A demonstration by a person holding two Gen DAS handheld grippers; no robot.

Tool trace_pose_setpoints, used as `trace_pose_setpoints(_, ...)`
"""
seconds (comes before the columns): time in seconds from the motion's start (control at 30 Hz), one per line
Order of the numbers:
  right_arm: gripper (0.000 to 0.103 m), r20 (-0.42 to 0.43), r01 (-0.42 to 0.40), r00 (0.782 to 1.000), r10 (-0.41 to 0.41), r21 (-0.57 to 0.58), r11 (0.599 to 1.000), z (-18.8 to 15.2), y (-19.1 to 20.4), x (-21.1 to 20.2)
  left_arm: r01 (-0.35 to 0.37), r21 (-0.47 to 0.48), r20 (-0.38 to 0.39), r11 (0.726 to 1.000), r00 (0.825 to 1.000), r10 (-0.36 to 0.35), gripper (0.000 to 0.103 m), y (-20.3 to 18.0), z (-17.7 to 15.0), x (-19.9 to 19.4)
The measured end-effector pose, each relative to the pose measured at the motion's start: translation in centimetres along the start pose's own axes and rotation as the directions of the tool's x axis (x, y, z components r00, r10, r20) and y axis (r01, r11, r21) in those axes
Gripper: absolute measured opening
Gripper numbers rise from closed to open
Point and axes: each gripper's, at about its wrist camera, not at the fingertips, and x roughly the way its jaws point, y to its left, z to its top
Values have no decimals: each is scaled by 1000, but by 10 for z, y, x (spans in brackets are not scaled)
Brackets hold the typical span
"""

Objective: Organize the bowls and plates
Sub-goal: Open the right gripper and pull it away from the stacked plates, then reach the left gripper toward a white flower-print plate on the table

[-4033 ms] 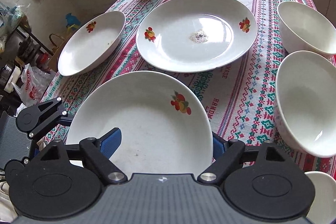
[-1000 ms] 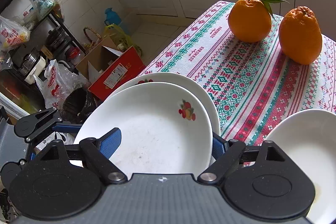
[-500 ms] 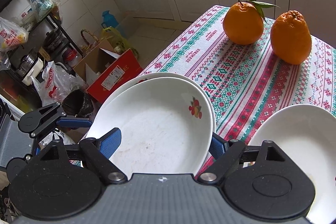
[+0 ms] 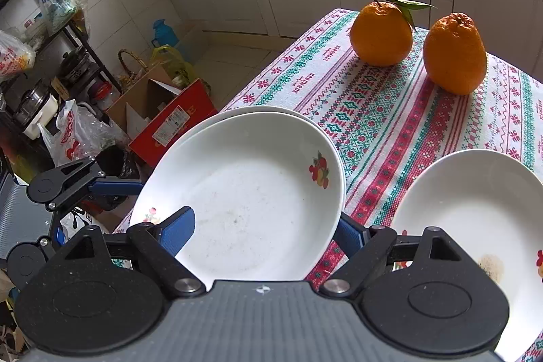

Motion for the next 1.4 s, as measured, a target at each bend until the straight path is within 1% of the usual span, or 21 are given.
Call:
trace_pose_setpoints(0.17, 90, 0, 21, 1000, -21, -3, 1000, -5, 1, -1, 15, -44, 13, 999, 1000, -15, 100, 7, 1, 1)
trace_pose_setpoints(0.3, 94, 19, 26, 1000, -25, -24, 999, -9, 5, -6, 14, -55, 21, 998, 1000, -13, 100, 9, 2, 0)
trace_pose_setpoints(0.43, 102, 54, 77, 996, -74, -68, 995, -16, 13, -12, 7, -41, 23, 999, 1000, -6, 101, 5, 3, -2)
trace_pose_setpoints(0.57, 103, 88, 130, 989, -122, -97, 987, -28, 22, -18, -13, -28, 35, 1000, 999, 14, 101, -4, 3, -6)
trace_pose_setpoints(0.7, 103, 144, 193, 974, -176, -111, 975, -45, 29, -30, -26, -20, 56, 999, 998, 27, 101, -15, 4, -15)
trace_pose_setpoints(0.83, 103, 201, 262, 950, -238, -99, 960, -67, 31, -46, -53, -18, 77, 998, 996, 55, 101, -30, 4, -25)
trace_pose_setpoints(0.97, 103, 240, 314, 925, -295, -45, 948, -92, 28, -62, -63, -28, 93, 998, 994, 65, 102, -43, 4, -33)
trace_pose_setpoints(1.07, 103, 260, 359, 900, -351, 17, 933, -112, 22, -70, -58, -41, 103, 997, 993, 62, 102, -52, 5, -35)
trace_pose_setpoints(1.13, 103, 259, 374, 888, -379, 70, 925, -123, 14, -74, -54, -47, 110, 997, 992, 59, 102, -59, 5, -36)
trace_pose_setpoints(1.23, 103, 239, 383, 882, -406, 136, 914, -139, 2, -74, -46, -45, 117, 998, 992, 51, 102, -67, 8, -36)
trace_pose_setpoints(1.3, 103, 222, 407, 875, -431, 147, 901, -147, -3, -71, -47, -34, 122, 998, 991, 50, 102, -73, 11, -37)
trace_pose_setpoints(1.4, 103, 202, 446, 862, -465, 133, 885, -156, -8, -66, -55, -30, 127, 998, 990, 58, 102, -80, 17, -37)
